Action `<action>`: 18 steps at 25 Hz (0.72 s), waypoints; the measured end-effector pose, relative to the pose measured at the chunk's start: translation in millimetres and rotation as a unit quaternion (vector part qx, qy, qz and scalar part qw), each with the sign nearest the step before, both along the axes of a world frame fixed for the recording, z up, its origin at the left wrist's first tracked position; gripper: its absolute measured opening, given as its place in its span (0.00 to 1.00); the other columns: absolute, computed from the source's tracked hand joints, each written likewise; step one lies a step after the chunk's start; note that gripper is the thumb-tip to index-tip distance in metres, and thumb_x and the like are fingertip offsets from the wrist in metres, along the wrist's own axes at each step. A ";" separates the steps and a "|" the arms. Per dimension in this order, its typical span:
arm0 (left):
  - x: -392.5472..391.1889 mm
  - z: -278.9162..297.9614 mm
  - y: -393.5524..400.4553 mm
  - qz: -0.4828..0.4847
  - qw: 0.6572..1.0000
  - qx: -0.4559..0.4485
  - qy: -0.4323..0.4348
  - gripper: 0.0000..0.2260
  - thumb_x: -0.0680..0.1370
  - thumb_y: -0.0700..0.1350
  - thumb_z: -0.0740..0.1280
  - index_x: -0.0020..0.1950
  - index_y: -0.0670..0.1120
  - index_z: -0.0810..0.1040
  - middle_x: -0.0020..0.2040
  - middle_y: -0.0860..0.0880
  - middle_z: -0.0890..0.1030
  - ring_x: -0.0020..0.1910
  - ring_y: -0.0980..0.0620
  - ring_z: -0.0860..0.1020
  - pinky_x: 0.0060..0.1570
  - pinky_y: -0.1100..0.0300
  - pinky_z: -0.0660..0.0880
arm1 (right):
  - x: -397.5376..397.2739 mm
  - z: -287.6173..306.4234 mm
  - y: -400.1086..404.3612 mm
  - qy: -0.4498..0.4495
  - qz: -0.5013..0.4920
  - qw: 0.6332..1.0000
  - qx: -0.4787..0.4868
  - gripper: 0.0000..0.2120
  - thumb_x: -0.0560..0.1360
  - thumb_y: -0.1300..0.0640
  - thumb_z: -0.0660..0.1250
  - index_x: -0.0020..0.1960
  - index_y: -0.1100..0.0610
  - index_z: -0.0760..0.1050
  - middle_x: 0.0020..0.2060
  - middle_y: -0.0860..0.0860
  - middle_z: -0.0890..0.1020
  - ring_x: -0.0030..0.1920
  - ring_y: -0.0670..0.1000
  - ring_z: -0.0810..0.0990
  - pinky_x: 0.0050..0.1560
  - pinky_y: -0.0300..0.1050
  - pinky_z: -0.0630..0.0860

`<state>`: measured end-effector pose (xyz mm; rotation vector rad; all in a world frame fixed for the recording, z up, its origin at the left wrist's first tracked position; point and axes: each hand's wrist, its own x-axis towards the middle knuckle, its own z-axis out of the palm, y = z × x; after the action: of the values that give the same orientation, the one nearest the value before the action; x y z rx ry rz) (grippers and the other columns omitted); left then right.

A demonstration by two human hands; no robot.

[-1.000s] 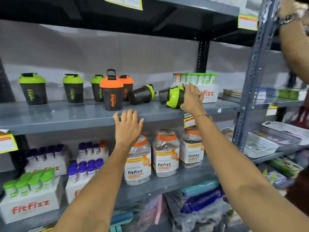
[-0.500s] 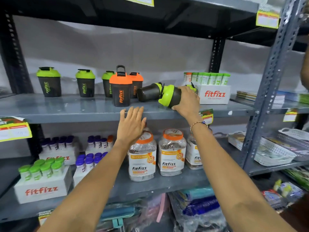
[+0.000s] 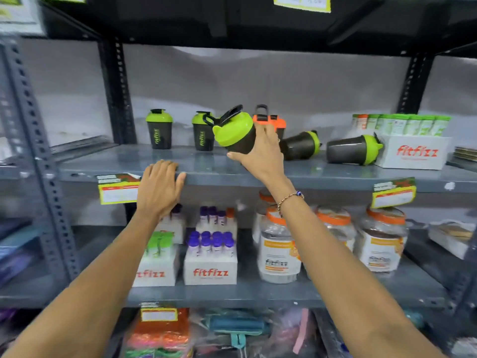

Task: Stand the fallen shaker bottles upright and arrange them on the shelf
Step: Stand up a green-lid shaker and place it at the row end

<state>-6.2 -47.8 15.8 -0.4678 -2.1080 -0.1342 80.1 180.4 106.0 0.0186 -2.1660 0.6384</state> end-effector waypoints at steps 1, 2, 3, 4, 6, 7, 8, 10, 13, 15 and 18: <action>-4.9 0.1 -23.8 0.010 1.000 0.002 -0.003 0.20 0.81 0.52 0.52 0.55 0.40 0.76 0.52 0.41 0.80 0.53 0.40 0.77 0.55 0.47 0.68 | -10.1 0.5 -20.2 -0.004 0.012 1.000 -0.009 0.40 0.62 0.43 0.76 0.68 0.55 0.65 0.64 0.53 0.69 0.66 0.57 0.68 0.54 0.57 0.74; -8.8 -0.3 -44.9 0.019 1.000 0.000 -0.006 0.20 0.81 0.52 0.51 0.55 0.41 0.77 0.51 0.42 0.81 0.52 0.40 0.77 0.54 0.47 0.68 | -20.6 0.8 -40.5 -0.008 0.023 1.000 -0.019 0.41 0.62 0.42 0.76 0.69 0.55 0.65 0.64 0.53 0.69 0.66 0.57 0.68 0.55 0.57 0.73; -12.6 -1.0 -62.0 0.027 1.000 -0.001 -0.005 0.20 0.81 0.52 0.51 0.55 0.41 0.77 0.51 0.42 0.81 0.52 0.40 0.78 0.55 0.47 0.68 | -31.2 0.9 -58.8 -0.013 0.031 0.999 -0.030 0.41 0.63 0.42 0.76 0.70 0.55 0.65 0.64 0.54 0.69 0.67 0.57 0.68 0.56 0.56 0.73; -17.6 -0.9 -81.7 0.033 0.999 -0.001 -0.003 0.20 0.81 0.52 0.51 0.54 0.41 0.78 0.51 0.43 0.81 0.51 0.41 0.78 0.54 0.47 0.69 | -41.5 1.1 -81.2 -0.019 0.039 0.998 -0.044 0.42 0.63 0.42 0.76 0.70 0.56 0.64 0.64 0.54 0.69 0.67 0.57 0.68 0.57 0.56 0.73; -28.5 1.0 -121.2 0.043 0.999 0.001 -0.003 0.20 0.82 0.51 0.51 0.54 0.41 0.78 0.50 0.42 0.82 0.50 0.41 0.79 0.53 0.48 0.69 | -61.3 -0.4 -126.1 -0.029 0.061 0.995 -0.077 0.43 0.63 0.41 0.76 0.71 0.57 0.63 0.65 0.54 0.68 0.67 0.57 0.68 0.59 0.56 0.72; -33.3 1.5 -140.1 0.044 0.999 0.000 -0.009 0.20 0.82 0.51 0.51 0.54 0.41 0.79 0.50 0.42 0.82 0.49 0.40 0.79 0.53 0.49 0.69 | -70.4 -0.7 -147.8 -0.028 0.073 0.993 -0.094 0.43 0.64 0.41 0.76 0.70 0.58 0.64 0.65 0.55 0.68 0.67 0.57 0.69 0.60 0.55 0.72; -37.4 1.9 -157.8 0.043 0.999 0.004 -0.012 0.21 0.82 0.51 0.50 0.55 0.41 0.79 0.49 0.42 0.82 0.49 0.40 0.80 0.53 0.49 0.68 | -80.4 -1.4 -168.6 -0.029 0.081 0.990 -0.109 0.42 0.64 0.41 0.76 0.69 0.59 0.64 0.65 0.55 0.69 0.67 0.58 0.69 0.60 0.54 0.71; -43.9 3.1 -181.1 0.024 1.000 0.014 -0.011 0.22 0.81 0.51 0.50 0.55 0.40 0.79 0.49 0.42 0.82 0.49 0.39 0.79 0.52 0.51 0.66 | -97.7 -1.7 -199.9 -0.040 0.091 0.986 -0.135 0.42 0.63 0.39 0.75 0.67 0.61 0.65 0.64 0.56 0.70 0.65 0.58 0.71 0.61 0.54 0.72; -54.8 -1.5 -199.9 -0.029 1.000 -0.002 0.005 0.21 0.81 0.51 0.50 0.58 0.39 0.77 0.53 0.41 0.81 0.51 0.39 0.78 0.53 0.49 0.67 | -122.3 -4.0 -239.5 -0.056 0.112 0.972 -0.198 0.42 0.63 0.38 0.75 0.65 0.62 0.64 0.62 0.57 0.76 0.62 0.59 0.75 0.58 0.54 0.75; -63.8 -6.7 -205.2 -0.051 0.998 -0.007 0.029 0.20 0.82 0.50 0.51 0.58 0.39 0.76 0.53 0.41 0.80 0.51 0.40 0.77 0.53 0.50 0.66 | -135.6 -6.3 -260.3 -0.071 0.108 0.968 -0.213 0.43 0.65 0.37 0.73 0.66 0.62 0.61 0.62 0.58 0.76 0.62 0.60 0.75 0.56 0.52 0.74; -76.4 -14.6 -209.5 -0.049 0.996 0.006 0.073 0.19 0.82 0.49 0.51 0.58 0.39 0.77 0.53 0.42 0.79 0.52 0.41 0.76 0.53 0.51 0.65 | -152.8 -4.6 -276.7 -0.096 0.106 0.966 -0.215 0.45 0.66 0.39 0.73 0.68 0.64 0.56 0.66 0.60 0.72 0.66 0.60 0.72 0.61 0.52 0.71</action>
<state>-82.6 -257.2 1.1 -0.5579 -1.9406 -0.1632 -72.6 -96.3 101.4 -0.0465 -2.1801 1.2704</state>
